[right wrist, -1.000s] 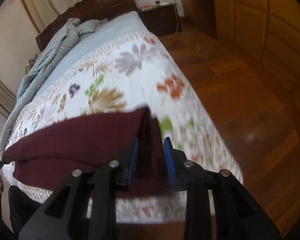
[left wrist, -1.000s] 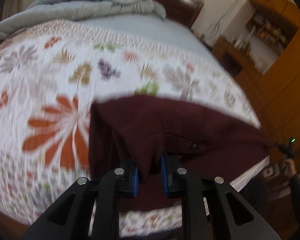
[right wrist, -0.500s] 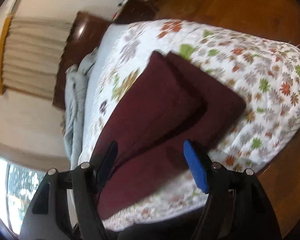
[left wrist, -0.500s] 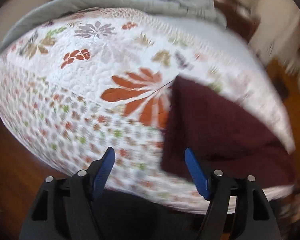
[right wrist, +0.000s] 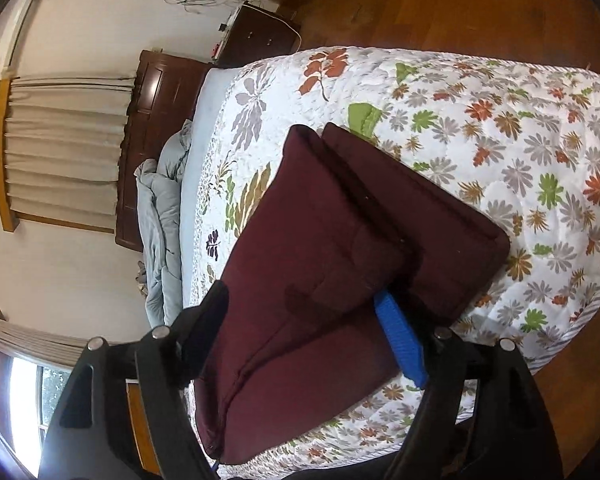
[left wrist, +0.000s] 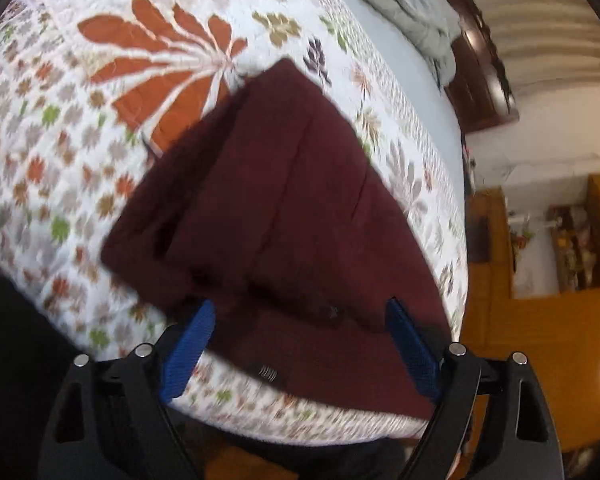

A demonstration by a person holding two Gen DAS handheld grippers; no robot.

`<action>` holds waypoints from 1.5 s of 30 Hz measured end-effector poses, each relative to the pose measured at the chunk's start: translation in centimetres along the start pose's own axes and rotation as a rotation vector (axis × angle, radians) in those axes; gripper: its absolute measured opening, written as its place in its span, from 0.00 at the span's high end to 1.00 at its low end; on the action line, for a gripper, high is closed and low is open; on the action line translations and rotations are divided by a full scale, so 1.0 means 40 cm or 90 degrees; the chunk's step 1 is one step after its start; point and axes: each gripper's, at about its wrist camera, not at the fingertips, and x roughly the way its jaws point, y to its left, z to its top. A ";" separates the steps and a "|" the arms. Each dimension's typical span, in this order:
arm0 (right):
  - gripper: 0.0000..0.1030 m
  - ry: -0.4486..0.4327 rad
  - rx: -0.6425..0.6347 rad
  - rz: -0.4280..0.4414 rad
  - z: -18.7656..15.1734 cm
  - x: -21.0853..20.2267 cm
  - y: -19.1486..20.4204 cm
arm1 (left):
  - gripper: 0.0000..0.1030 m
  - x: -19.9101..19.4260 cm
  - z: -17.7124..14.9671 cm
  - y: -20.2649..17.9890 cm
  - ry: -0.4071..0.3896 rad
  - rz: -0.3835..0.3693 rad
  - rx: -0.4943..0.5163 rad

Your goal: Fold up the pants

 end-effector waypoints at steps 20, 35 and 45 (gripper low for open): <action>0.93 0.003 -0.078 -0.049 0.054 0.041 0.134 | 0.79 -0.044 0.147 -0.111 -0.087 -0.065 0.009; 0.93 0.025 -0.011 -0.069 0.011 -0.009 -0.049 | 0.87 -0.017 0.060 0.149 -0.032 -0.031 -0.114; 0.92 0.003 -0.054 -0.072 0.019 -0.046 0.037 | 0.87 -0.062 0.069 0.080 -0.047 -0.046 -0.071</action>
